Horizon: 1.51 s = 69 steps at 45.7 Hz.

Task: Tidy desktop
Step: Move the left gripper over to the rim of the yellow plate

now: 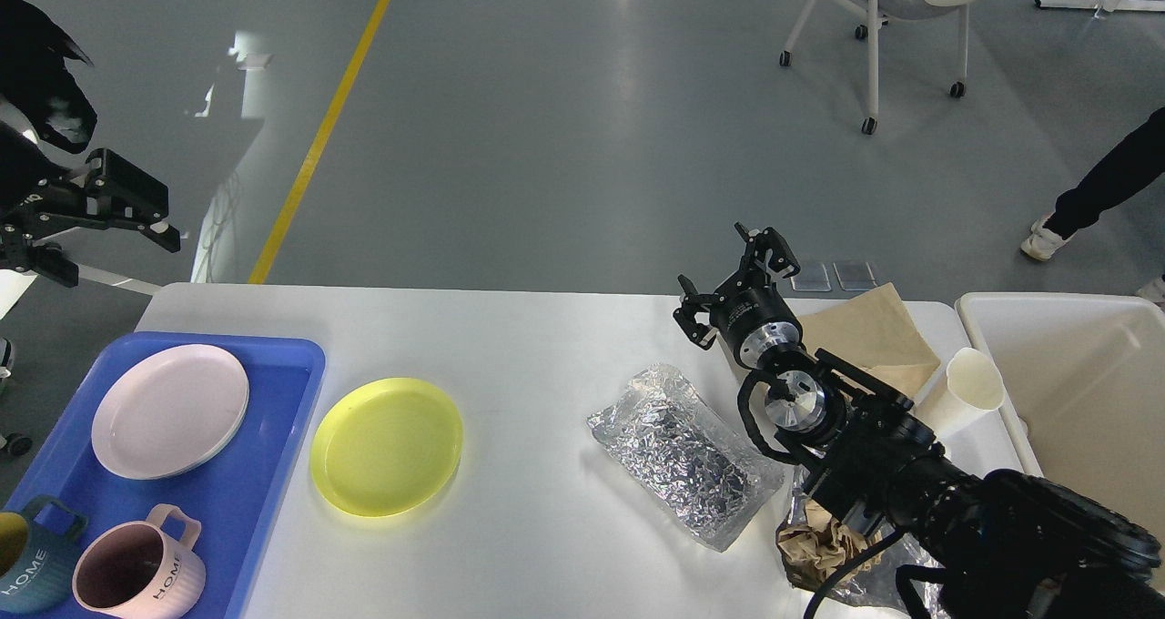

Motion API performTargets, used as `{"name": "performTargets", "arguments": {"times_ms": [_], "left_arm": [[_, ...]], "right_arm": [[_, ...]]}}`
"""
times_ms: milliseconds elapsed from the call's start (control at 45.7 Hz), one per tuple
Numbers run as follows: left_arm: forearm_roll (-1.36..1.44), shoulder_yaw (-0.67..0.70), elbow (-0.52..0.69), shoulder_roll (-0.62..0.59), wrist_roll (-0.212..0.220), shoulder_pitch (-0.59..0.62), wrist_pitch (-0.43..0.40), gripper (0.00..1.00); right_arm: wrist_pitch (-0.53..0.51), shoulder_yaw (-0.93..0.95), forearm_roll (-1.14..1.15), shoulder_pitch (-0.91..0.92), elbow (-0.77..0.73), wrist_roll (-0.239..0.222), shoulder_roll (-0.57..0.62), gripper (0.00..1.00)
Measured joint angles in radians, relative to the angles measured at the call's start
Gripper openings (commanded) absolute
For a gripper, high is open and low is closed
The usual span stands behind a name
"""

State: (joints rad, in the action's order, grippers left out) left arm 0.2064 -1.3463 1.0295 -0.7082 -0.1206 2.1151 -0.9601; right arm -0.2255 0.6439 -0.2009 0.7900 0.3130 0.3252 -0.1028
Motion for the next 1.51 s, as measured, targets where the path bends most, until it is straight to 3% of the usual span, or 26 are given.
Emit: {"name": "performTargets", "arguments": {"times_ms": [131, 481, 656, 853, 941, 1225, 1509], "left_arm": [[-0.062, 0.006, 0.001, 0.047, -0.002, -0.022, 0.000, 0.97], [-0.330, 0.008, 0.028, 0.189, -0.005, -0.303, 0.002, 0.91], [-0.408, 0.007, 0.058, 0.227, -0.005, -0.407, 0.150, 0.90], [-0.469, -0.001, 0.126, 0.229, -0.004, -0.414, 0.254, 0.91], [-0.469, -0.002, 0.140, 0.228, -0.003, -0.408, 0.278, 0.96], [-0.461, -0.060, 0.176, 0.202, 0.007, -0.330, 0.233, 0.96], [-0.459, -0.074, 0.164, 0.200, 0.009, -0.313, 0.249, 0.97]], "right_arm": [[0.000, 0.000, 0.000, 0.000, 0.000, 0.000, 0.000, 1.00], [0.000, 0.000, 0.000, 0.000, 0.000, 0.000, 0.000, 1.00], [0.000, 0.000, 0.000, 0.000, 0.000, 0.000, 0.000, 1.00], [0.000, -0.001, 0.000, 0.000, 0.000, 0.000, 0.000, 1.00], [0.000, 0.000, 0.000, 0.000, 0.000, 0.000, 0.000, 1.00], [0.000, 0.000, 0.000, 0.000, 0.000, 0.000, 0.000, 1.00], [0.000, 0.000, 0.000, 0.000, 0.001, 0.000, 0.000, 1.00]]}}
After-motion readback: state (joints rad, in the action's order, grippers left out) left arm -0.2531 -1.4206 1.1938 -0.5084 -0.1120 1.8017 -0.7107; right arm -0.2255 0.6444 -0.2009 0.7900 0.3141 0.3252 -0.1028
